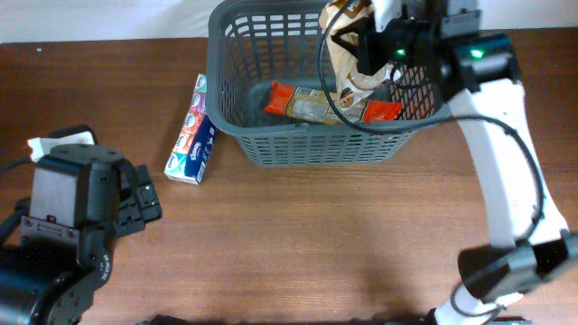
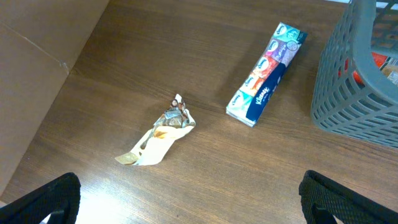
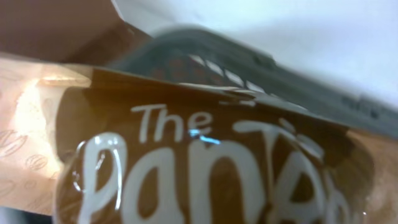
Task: Pack container
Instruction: 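Lower the PanTree bag into the basket and release it, then retract the right gripper to the right edge, then move the left gripper down over the Kleenex tissue pack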
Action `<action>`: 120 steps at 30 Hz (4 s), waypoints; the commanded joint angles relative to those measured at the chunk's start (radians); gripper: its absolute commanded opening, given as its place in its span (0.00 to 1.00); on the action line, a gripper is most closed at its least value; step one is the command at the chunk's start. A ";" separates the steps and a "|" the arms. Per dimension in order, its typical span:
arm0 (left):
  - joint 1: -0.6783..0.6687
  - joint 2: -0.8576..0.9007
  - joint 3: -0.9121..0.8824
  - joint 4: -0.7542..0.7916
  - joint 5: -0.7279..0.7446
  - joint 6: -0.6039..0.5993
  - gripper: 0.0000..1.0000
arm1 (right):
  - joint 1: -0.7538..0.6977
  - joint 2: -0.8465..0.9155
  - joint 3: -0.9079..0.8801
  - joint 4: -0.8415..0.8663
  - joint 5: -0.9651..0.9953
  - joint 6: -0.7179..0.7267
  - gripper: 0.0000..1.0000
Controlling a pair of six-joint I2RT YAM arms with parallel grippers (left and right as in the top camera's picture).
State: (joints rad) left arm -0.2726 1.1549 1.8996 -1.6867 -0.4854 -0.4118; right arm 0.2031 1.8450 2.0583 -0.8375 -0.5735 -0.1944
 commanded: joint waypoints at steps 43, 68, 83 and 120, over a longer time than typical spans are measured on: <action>0.005 0.001 -0.001 0.000 0.000 -0.006 1.00 | 0.006 0.325 0.365 -0.190 0.245 0.054 0.99; 0.005 0.001 -0.001 0.000 0.000 -0.006 1.00 | -0.399 0.230 1.051 -0.739 0.771 0.395 0.99; 0.005 0.001 -0.001 0.000 0.000 -0.006 1.00 | -0.701 0.239 0.797 -0.861 0.719 0.571 0.99; 0.005 0.002 -0.001 0.034 0.170 -0.006 1.00 | -0.701 0.239 0.251 -0.683 0.769 0.603 0.99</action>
State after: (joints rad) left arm -0.2726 1.1549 1.8988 -1.6630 -0.4179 -0.4122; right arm -0.4942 2.0960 2.3184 -1.5238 0.1730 0.3946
